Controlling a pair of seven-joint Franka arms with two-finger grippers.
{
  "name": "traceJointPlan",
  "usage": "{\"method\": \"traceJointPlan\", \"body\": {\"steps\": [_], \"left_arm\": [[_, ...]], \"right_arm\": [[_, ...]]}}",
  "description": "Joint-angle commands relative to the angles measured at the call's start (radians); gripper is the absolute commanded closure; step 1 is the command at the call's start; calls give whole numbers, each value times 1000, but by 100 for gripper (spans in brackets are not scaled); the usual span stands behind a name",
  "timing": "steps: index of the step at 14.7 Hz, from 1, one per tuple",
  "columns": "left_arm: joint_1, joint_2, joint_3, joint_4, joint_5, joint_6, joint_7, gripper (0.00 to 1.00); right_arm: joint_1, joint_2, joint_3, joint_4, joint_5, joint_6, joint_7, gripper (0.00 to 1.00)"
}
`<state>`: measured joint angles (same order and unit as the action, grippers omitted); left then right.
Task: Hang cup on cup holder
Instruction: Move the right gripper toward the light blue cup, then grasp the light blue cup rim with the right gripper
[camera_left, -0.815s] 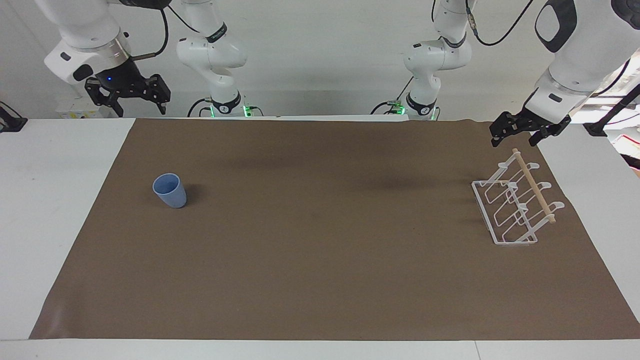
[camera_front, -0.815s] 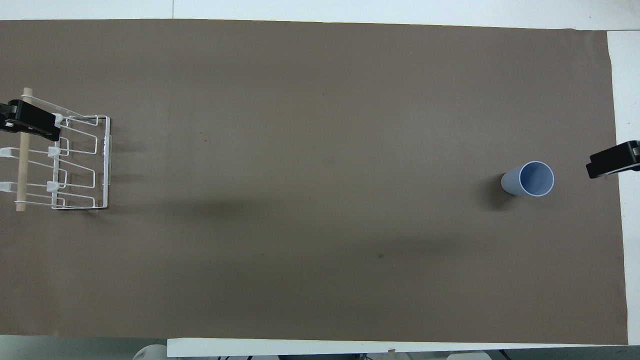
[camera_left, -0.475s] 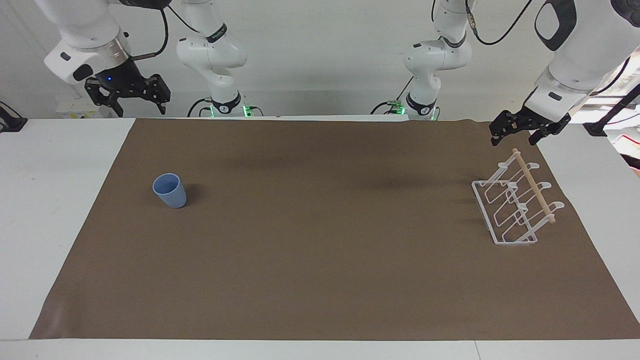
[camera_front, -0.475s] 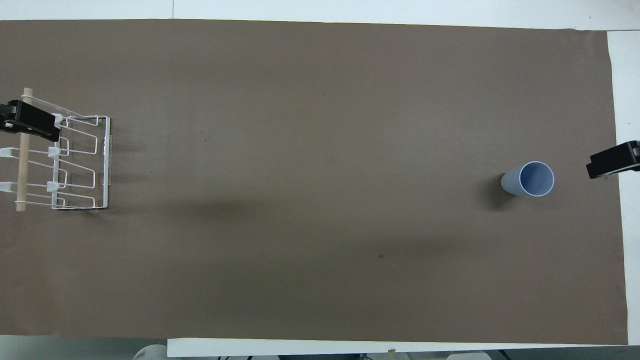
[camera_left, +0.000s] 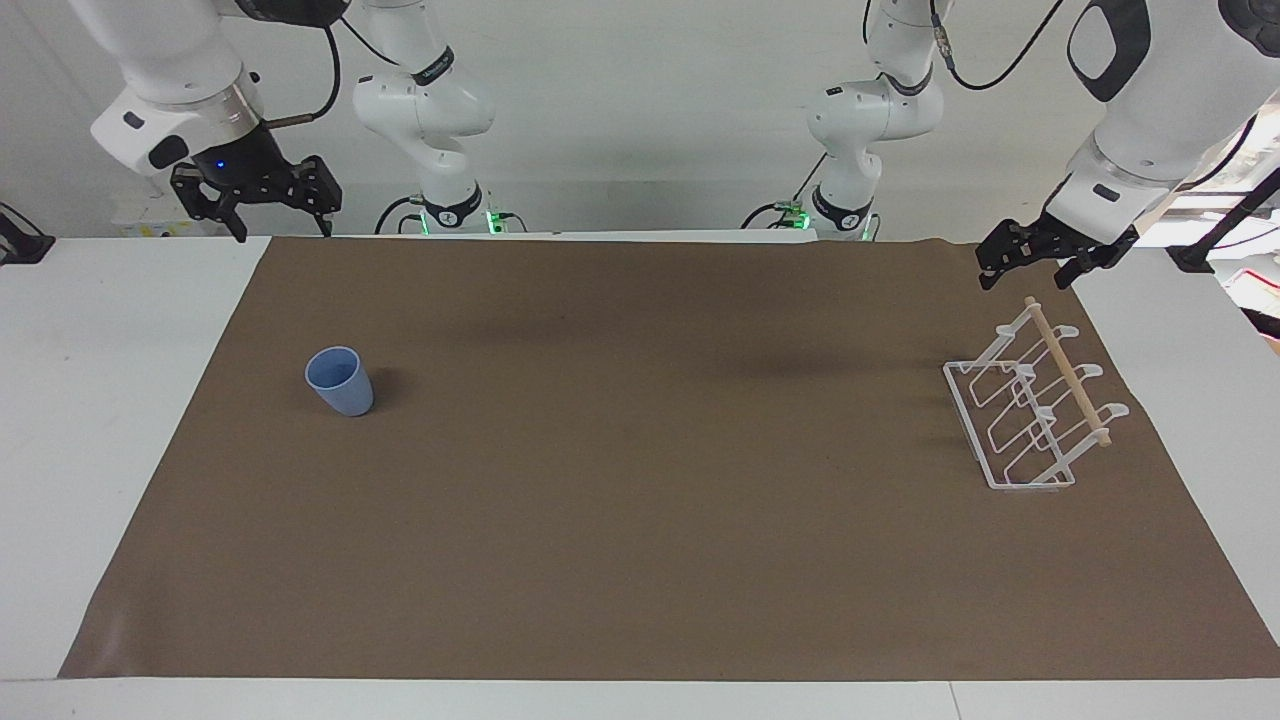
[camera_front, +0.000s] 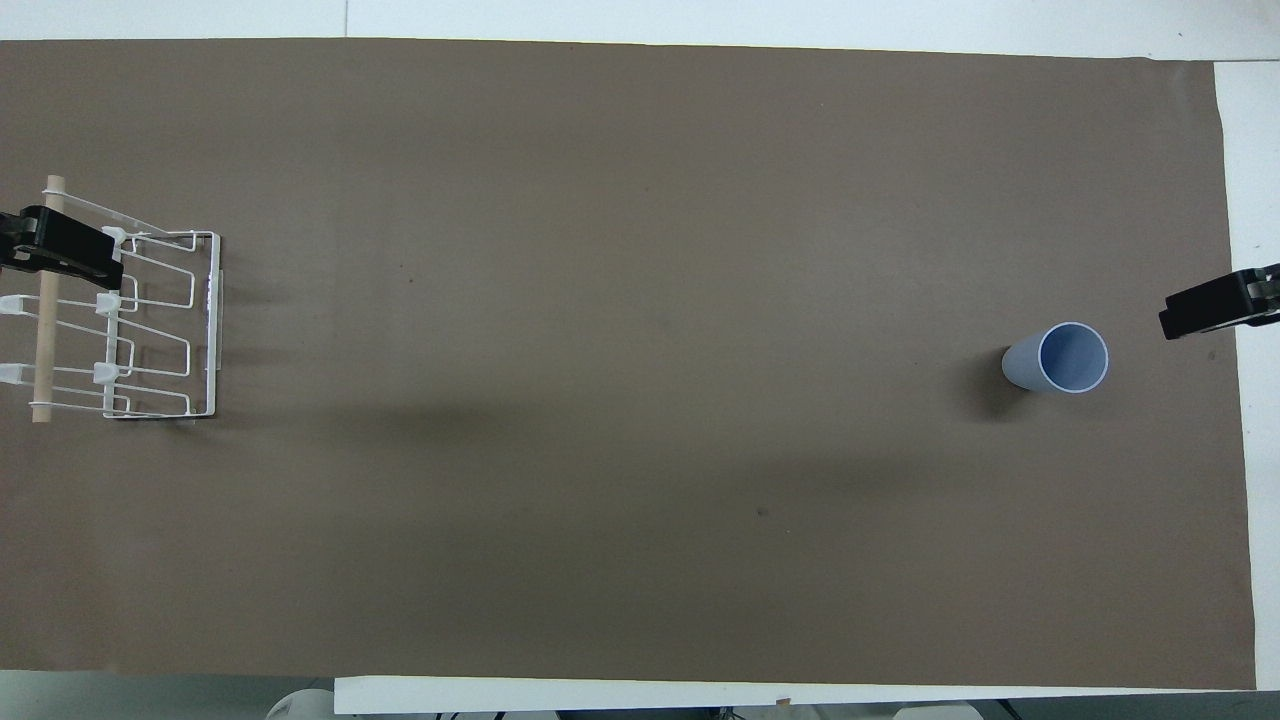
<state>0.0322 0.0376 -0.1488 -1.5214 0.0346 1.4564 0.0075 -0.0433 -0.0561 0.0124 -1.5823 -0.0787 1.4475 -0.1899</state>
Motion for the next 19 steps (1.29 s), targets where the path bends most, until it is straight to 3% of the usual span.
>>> {"method": "traceJointPlan", "body": {"steps": [1,3,7,14,19], "left_arm": [[2,-30,-1,-31,-7,-8,-9,0],[2,-32,-1,-31,-7,-8,-9,0],[2,-32,-1,-31,-7,-13,-9,0],[6,-32,-1,-31,-7,-18,-9,0],[14,-32,-1,-31,-7,-18,-9,0]], "right_arm": [[-61,-22,-12,-193,26,191,-57,0],[-110,2,-12,-296,98,318,-100,0],[-110,74,-12,-439,103,532,-109,0],[-188,114,-14,-509,103,623,-284,0],[-190,104,-14,-579,103,668,-305,0]]}}
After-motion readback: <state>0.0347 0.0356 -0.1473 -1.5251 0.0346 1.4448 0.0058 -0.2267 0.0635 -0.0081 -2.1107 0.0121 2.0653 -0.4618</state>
